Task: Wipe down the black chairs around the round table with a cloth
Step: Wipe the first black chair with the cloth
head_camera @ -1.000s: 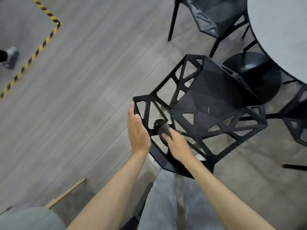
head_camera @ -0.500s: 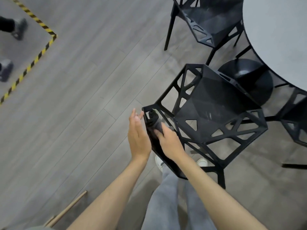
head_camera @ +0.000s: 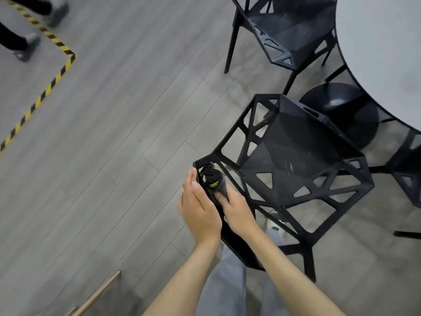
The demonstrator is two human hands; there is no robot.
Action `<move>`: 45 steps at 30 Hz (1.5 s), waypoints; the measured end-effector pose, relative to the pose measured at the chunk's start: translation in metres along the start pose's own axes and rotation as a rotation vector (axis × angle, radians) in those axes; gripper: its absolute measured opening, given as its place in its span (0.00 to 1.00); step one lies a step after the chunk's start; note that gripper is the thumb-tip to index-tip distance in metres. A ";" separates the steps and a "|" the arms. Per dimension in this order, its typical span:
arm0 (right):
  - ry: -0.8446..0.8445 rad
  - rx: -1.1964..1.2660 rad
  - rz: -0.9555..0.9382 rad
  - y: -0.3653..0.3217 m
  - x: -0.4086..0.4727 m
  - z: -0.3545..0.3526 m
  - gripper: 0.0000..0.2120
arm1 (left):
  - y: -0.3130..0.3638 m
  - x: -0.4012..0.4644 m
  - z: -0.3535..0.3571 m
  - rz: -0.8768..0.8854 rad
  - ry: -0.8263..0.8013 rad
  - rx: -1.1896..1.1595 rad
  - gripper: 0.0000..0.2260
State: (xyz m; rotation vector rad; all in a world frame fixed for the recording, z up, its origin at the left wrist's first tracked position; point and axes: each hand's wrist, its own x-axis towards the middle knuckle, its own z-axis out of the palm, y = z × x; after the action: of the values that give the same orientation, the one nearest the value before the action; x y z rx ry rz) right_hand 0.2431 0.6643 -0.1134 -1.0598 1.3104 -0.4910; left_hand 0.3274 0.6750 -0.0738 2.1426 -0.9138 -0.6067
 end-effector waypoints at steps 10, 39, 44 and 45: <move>0.097 0.204 0.117 -0.022 0.082 0.008 0.13 | 0.006 0.000 0.001 0.003 0.008 0.035 0.23; -0.408 -0.181 -0.001 0.002 -0.049 -0.069 0.13 | 0.007 -0.001 -0.001 -0.077 0.127 -0.103 0.31; -0.443 -0.275 0.016 0.027 -0.103 -0.089 0.27 | 0.007 0.000 -0.001 0.003 0.023 -0.035 0.30; -0.439 -0.279 -0.012 0.023 -0.105 -0.085 0.31 | 0.006 0.000 0.000 0.018 0.010 -0.020 0.30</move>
State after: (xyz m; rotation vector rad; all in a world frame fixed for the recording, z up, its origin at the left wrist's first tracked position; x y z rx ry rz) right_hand 0.1318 0.7311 -0.0693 -1.3199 0.9959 -0.0713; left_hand 0.3254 0.6720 -0.0692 2.1156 -0.9171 -0.5935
